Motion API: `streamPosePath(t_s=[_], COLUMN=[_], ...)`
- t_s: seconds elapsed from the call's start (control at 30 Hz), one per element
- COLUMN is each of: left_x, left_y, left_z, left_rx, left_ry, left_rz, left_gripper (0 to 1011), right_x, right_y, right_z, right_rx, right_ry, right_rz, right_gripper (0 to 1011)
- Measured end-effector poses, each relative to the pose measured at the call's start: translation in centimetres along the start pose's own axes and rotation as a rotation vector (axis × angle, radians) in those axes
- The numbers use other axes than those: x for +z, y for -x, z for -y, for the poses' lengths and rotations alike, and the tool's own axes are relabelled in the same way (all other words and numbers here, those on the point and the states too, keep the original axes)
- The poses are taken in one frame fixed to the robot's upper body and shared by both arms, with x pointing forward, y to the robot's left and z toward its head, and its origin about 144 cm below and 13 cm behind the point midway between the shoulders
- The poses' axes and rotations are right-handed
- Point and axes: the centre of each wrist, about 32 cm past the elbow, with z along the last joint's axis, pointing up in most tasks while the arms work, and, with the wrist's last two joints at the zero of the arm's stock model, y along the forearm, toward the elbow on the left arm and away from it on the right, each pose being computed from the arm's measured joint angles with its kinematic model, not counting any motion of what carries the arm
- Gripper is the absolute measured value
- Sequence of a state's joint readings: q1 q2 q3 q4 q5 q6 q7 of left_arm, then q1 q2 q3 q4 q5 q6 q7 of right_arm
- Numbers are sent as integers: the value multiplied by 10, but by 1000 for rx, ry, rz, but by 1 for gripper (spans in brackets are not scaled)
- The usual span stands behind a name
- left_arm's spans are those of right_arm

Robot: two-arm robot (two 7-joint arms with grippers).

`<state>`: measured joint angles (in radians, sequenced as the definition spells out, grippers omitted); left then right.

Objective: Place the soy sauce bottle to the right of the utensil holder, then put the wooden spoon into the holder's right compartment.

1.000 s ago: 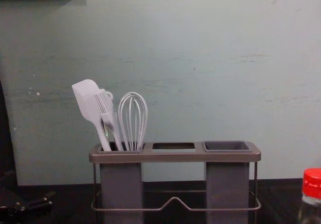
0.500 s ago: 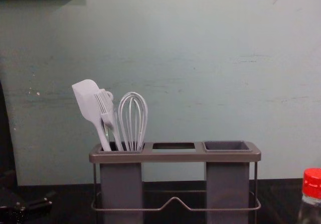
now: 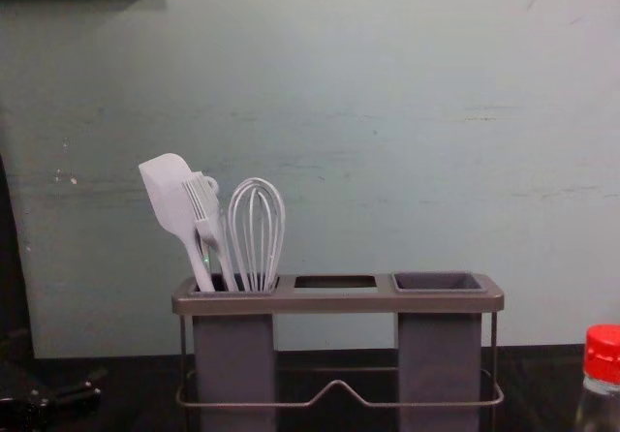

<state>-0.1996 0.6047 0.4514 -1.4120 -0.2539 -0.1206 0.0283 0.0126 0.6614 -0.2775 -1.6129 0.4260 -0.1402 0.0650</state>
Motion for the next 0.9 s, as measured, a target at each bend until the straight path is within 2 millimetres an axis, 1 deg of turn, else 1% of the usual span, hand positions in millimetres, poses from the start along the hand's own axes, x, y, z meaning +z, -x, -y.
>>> streamPosePath(t_s=[0.17, 0.4, 0.63, 0.9], left_x=[0, 0, 0, 0], left_y=[0, 0, 0, 0], left_z=[0, 0, 0, 0], left_rx=[0, 0, 0, 0], left_ry=[0, 0, 0, 0], left_rz=[0, 0, 0, 0], left_gripper=[1005, 1005, 1005, 1005], right_x=[9, 18, 25, 27], right_y=[0, 3, 7, 14], right_z=[20, 33, 34, 31], right_rx=[49, 160, 295, 365], right_ry=[-95, -180, -173, -129], right_rz=[-120, -266, -322, -293], right_gripper=[1002, 1002, 1003, 1002])
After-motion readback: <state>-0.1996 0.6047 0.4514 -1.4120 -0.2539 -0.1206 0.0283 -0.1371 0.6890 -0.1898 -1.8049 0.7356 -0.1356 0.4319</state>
